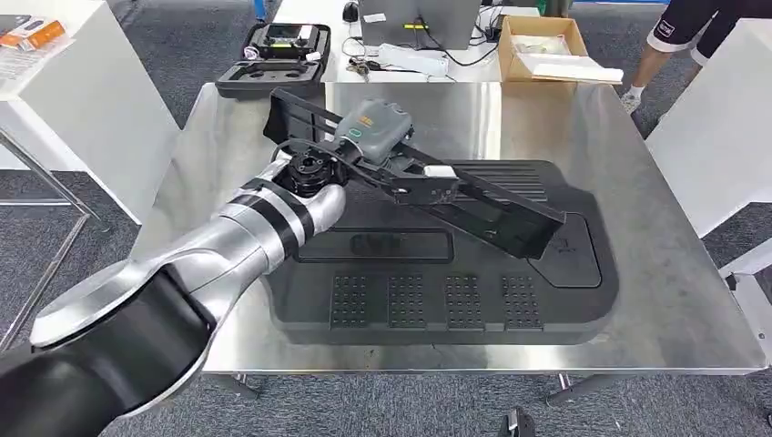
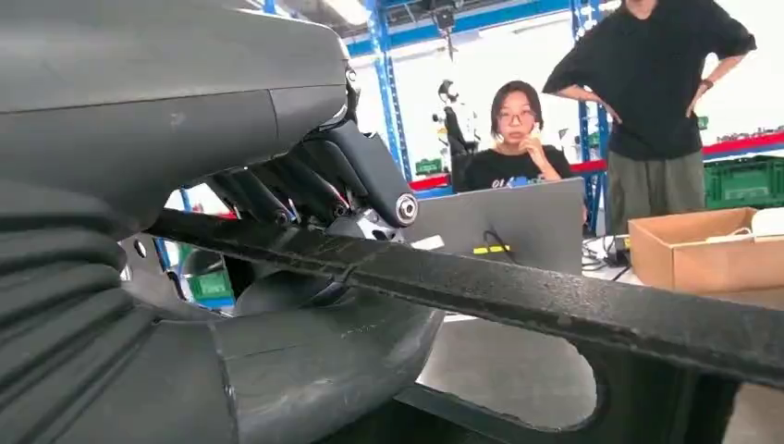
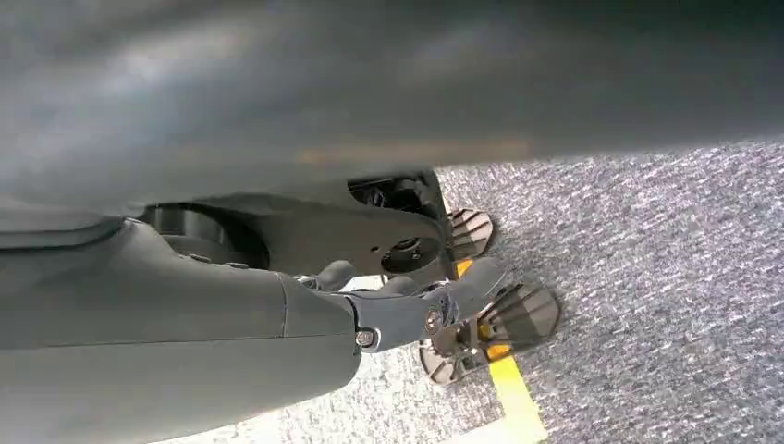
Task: Take the parts from the cabinet and place them on the table.
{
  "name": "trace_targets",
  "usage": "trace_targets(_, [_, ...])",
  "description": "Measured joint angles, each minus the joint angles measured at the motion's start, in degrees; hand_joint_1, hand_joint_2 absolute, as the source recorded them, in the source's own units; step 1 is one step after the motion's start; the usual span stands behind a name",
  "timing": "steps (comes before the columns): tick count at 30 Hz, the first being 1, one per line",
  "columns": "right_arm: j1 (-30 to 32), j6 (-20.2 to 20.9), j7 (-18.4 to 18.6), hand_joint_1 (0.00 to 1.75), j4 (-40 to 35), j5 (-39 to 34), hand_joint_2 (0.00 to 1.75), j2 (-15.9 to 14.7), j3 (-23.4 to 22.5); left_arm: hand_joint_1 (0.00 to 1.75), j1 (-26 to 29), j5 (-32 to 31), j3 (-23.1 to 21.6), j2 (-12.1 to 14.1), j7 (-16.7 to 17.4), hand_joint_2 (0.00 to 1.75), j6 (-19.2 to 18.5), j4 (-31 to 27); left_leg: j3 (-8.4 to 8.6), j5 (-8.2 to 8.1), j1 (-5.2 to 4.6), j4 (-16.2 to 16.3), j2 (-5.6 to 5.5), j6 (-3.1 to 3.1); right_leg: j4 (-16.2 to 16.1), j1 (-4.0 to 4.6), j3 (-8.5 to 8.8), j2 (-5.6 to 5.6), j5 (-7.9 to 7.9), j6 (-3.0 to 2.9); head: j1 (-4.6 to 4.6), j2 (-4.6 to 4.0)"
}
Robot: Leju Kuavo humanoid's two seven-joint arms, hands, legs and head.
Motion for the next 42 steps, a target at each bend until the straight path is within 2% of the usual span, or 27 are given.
trace_targets(27, [0.6,0.2,0.2,0.00,0.0,0.0,0.00,-0.1,0.0,0.00,-0.3,0.0,-0.1,1.0,1.0,1.75,-2.7,2.9,0.00,0.00,0.00,0.0,0.00,0.00,0.0,0.00,0.01,0.00,0.00,0.00,0.02,0.00])
trace_targets(34, [0.6,0.5,0.2,0.00,0.0,-0.2,0.00,-0.2,0.0,0.00,-0.6,0.0,0.0,1.6,2.1,1.75,-8.5,3.2,0.01,0.00,0.00,0.0,-0.01,0.00,0.0,0.00,0.02,-0.01,0.00,0.00,0.02,0.00])
trace_targets(37, [0.6,0.9,0.1,0.00,0.0,-0.4,0.00,-0.3,-0.1,0.00,-0.9,-0.2,0.0,1.7,2.9,1.75,-15.2,3.3,0.01,0.00,0.00,0.0,-0.01,0.00,0.0,0.00,0.03,-0.01,0.00,0.00,0.02,0.00])
trace_targets(42, [0.7,1.3,-0.3,0.00,0.0,-0.5,0.00,-0.7,-0.3,0.00,-2.1,-0.7,0.0,2.0,4.5,1.75,-22.0,3.5,0.07,0.00,0.00,0.0,-0.01,0.00,0.0,-0.01,0.08,-0.01,0.00,0.00,0.02,0.00])
